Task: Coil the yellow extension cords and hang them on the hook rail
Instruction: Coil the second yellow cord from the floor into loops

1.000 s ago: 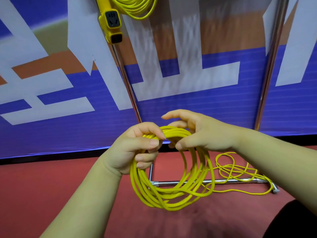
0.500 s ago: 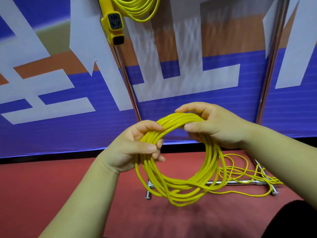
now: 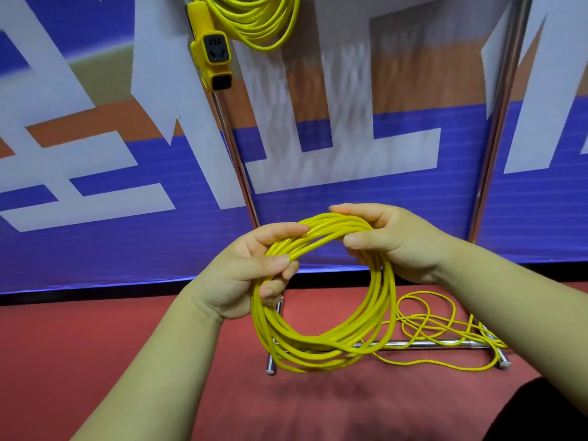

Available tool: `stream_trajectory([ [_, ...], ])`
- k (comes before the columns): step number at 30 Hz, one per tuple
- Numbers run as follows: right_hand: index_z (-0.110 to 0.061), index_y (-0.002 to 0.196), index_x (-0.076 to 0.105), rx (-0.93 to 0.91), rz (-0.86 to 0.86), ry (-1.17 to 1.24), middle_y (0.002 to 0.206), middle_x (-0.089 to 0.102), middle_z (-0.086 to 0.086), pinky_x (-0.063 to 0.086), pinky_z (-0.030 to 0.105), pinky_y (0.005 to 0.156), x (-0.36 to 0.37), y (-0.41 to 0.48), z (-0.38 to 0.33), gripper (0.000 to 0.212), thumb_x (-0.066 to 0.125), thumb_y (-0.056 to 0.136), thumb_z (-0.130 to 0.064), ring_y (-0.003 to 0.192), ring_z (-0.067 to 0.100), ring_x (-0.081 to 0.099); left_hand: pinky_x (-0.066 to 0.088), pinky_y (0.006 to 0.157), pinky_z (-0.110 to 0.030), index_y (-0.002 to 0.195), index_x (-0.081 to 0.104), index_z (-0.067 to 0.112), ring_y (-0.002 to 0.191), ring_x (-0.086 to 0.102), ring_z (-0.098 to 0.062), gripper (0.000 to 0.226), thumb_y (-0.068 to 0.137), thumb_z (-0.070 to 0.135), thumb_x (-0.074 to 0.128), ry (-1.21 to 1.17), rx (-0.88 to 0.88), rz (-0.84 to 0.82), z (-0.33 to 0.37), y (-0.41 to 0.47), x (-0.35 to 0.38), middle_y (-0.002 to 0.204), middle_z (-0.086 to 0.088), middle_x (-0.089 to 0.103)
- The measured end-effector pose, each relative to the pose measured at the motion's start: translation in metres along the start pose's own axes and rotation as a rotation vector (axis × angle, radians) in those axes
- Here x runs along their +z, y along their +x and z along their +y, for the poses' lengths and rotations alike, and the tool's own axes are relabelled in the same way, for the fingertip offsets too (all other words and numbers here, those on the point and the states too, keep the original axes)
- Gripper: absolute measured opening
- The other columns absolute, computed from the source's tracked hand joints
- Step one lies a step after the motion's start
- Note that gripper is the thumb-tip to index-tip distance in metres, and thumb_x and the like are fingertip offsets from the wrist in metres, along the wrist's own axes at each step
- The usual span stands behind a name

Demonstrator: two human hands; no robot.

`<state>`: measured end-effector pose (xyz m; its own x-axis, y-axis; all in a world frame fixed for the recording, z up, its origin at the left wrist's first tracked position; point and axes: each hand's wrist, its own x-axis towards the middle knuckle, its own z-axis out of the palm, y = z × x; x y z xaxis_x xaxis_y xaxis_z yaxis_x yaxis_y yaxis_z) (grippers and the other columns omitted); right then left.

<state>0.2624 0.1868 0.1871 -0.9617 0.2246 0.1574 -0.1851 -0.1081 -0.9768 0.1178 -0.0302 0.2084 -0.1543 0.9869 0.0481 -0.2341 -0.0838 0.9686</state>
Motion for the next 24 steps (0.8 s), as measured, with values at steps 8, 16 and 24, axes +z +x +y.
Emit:
stream_trajectory([
  [8,-0.039,0.12,0.065,0.112,0.267,-0.19,0.128,0.063,0.002,0.054,0.043,0.098,-0.001,0.007,0.031,0.064,0.086,0.061,-0.05,0.107,0.021,0.069,0.055,0.043,-0.029,0.109,0.074,0.02,0.046,0.061,-0.016,0.024,0.085,0.018,0.07,-0.007,0.063,0.253,-0.005,0.003,0.015,0.07,-0.007,0.054],
  [16,-0.038,0.149,0.024,0.392,0.119,-0.636,0.13,0.051,-0.003,0.046,0.027,0.086,0.026,-0.008,0.063,0.091,0.073,0.076,-0.061,0.112,0.017,0.059,0.041,0.042,-0.019,0.113,0.062,0.014,0.043,0.041,-0.006,0.022,0.105,0.007,0.043,-0.172,0.357,0.757,-0.001,0.001,-0.006,0.07,-0.002,0.049],
  [24,-0.034,0.152,0.003,0.325,-0.176,-0.52,0.107,0.072,-0.008,0.05,0.031,0.095,0.069,-0.013,0.089,0.095,0.073,0.087,-0.037,0.098,0.012,0.067,0.044,0.044,-0.019,0.116,0.063,0.014,0.047,0.045,-0.006,0.022,0.107,0.011,0.043,-0.361,0.465,0.949,0.006,-0.005,-0.024,0.071,-0.002,0.048],
])
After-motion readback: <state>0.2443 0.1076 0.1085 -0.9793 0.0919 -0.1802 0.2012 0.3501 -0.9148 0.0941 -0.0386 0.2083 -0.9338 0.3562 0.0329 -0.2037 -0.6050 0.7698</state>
